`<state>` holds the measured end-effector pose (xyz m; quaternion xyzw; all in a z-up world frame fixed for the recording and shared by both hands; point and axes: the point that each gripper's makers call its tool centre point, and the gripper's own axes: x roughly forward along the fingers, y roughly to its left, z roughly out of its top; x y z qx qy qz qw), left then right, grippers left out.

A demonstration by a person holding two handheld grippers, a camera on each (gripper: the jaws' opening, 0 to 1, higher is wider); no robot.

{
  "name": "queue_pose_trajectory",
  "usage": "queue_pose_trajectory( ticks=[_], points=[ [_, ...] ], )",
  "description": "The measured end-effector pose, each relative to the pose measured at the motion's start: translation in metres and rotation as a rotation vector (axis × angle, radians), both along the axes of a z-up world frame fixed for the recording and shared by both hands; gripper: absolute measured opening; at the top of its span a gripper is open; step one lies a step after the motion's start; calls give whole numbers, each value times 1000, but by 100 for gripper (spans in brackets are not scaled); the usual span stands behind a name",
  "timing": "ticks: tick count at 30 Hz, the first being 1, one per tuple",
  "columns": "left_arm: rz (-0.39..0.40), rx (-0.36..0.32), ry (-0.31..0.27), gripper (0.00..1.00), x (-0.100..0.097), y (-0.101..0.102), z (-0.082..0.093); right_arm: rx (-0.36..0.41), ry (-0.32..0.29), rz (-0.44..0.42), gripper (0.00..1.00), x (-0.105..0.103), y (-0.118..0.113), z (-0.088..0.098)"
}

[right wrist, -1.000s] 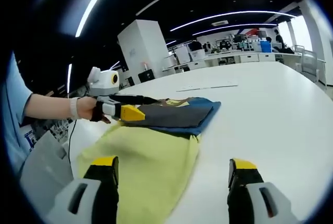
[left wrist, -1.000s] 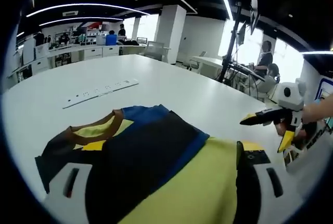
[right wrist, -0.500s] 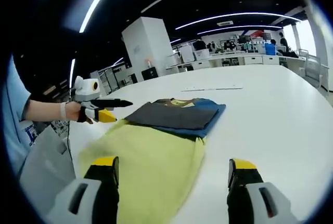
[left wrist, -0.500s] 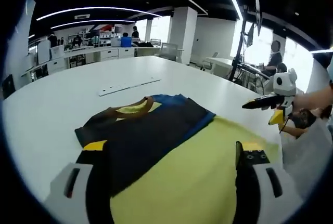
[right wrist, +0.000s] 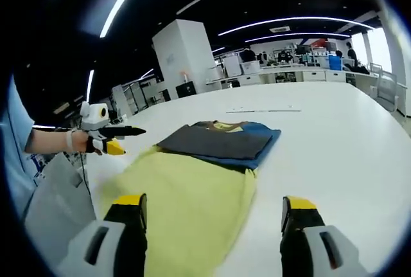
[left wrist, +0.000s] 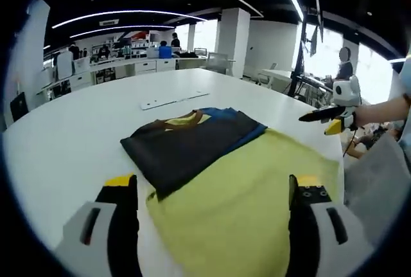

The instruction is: Fold the garment on the visible template until the final outline fits inside the template.

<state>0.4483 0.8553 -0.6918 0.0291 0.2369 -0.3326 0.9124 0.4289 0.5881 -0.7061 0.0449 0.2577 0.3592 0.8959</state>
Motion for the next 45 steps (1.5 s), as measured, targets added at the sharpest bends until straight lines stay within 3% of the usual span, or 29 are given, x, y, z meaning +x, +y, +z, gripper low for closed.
queue_pose_trajectory(
  ticks=[4, 6, 10, 16, 20, 23, 25, 30, 36, 39, 42, 45],
  points=[
    [-31, 0, -7, 85, -21, 10, -1, 9, 18, 35, 74, -13, 3, 0],
    [-36, 7, 24, 79, -33, 16, -6, -5, 9, 45, 73, -18, 2, -1],
    [-53, 36, 38, 78, -50, 26, -14, -44, 19, 69, 69, -30, -1, -8],
    [-40, 27, 70, 72, -68, 39, -16, -64, 49, 84, 68, -47, -7, -16],
    [-50, 1, 86, 63, -85, 43, -18, -75, 85, 95, 64, -64, -14, -25],
    [-69, -31, 139, 58, -100, 46, -24, -86, 101, 97, 61, -73, -18, -28],
    [-71, -21, 131, 57, -105, 51, -27, -99, 97, 87, 60, -77, -21, -30],
    [-27, -56, 199, 52, -119, 63, -41, -111, 117, 92, 52, -89, -21, -38],
    [-43, -34, 247, 47, -141, 60, -54, -149, 135, 123, 44, -99, -25, -42],
    [-16, -115, 311, 38, -147, 58, -57, -161, 141, 139, 39, -103, -26, -43],
    [-5, -118, 319, 26, -149, 61, -62, -164, 147, 150, 36, -105, -26, -43],
    [-60, -121, 333, 15, -158, 53, -62, -166, 141, 156, 34, -107, -26, -43]
  ],
)
